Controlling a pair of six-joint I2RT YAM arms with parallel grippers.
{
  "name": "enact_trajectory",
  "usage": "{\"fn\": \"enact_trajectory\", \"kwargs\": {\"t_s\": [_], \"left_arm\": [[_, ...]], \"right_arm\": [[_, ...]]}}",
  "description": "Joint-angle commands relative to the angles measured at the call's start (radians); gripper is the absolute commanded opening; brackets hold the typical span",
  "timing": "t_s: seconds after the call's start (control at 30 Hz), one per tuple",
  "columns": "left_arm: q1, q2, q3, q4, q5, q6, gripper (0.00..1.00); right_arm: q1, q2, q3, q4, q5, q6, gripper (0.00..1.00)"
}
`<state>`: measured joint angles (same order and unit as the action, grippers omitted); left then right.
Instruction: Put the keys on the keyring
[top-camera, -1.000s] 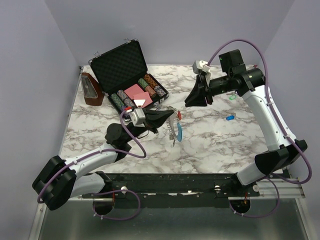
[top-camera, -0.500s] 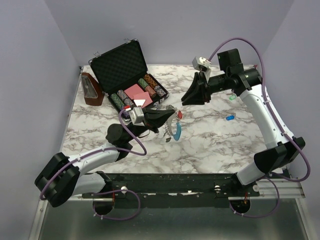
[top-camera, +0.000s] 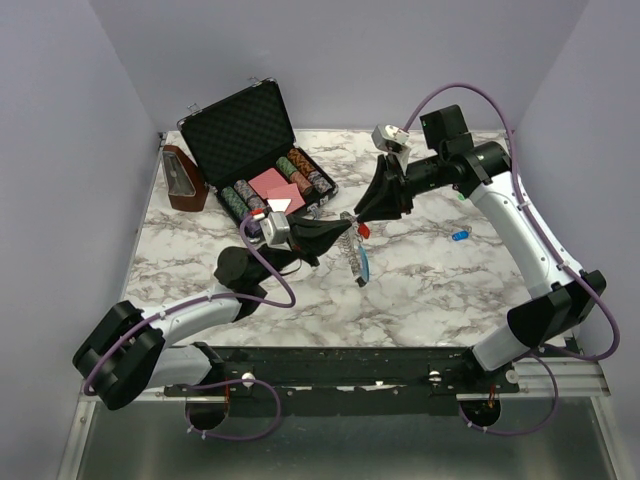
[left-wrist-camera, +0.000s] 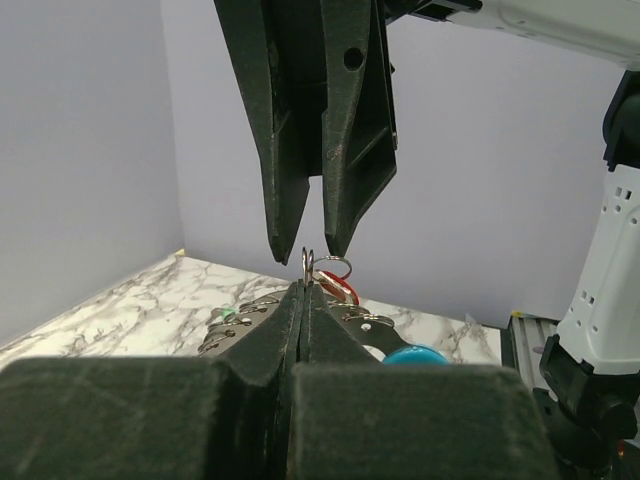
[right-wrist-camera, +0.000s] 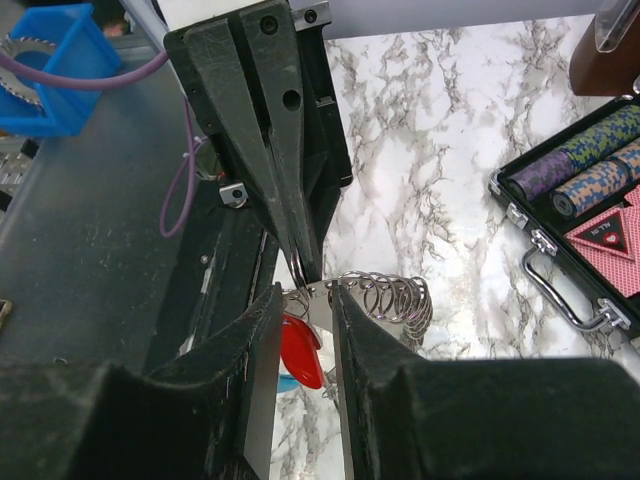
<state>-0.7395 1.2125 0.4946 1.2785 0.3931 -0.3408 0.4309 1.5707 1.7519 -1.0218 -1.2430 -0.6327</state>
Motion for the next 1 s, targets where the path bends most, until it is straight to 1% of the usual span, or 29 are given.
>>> {"fn": "enact_trajectory", "kwargs": {"t_s": [0.0,0.33,0.4,0.47,0.6,0.73,0.77,0.97], "left_arm": [[0.003,0.002,0.025,0.104,-0.011,-0.02,0.0],[0.003,0.001,0.027,0.108,-0.008,-0.027,0.0],[0.003,0.001,0.029,0.108,-0.007,-0.027,0.0],[0.003,-0.001,0.03,0.108,-0.007,-0.027,0.0],[0.003,0.001,0.029,0.107,-0.007,-0.029,0.0],[0.003,-0.001,0.025,0.105,-0.008,-0.027,0.0],[0.003,-0.001,0.025,0.104,-0.008,-0.027,0.0],[0.003,-0.004,0.03,0.076,-0.003,-0.03,0.0]], "right_arm": [[0.011,0.003,-0.017,0.002,-0.018,-0.015,0.34],[0.032,0.008,-0.031,-0.009,-0.003,-0.035,0.35],[0.035,0.008,-0.029,-0.009,-0.001,-0.035,0.33],[0.037,0.009,-0.028,-0.009,0.0,-0.033,0.3],[0.039,0.011,-0.02,-0.011,-0.001,-0.035,0.19],[0.039,0.009,-0.022,-0.018,0.007,-0.041,0.02],[0.039,0.009,-0.022,-0.026,0.005,-0.05,0.0],[0.04,0.006,0.001,-0.06,0.023,-0.079,0.0]]}}
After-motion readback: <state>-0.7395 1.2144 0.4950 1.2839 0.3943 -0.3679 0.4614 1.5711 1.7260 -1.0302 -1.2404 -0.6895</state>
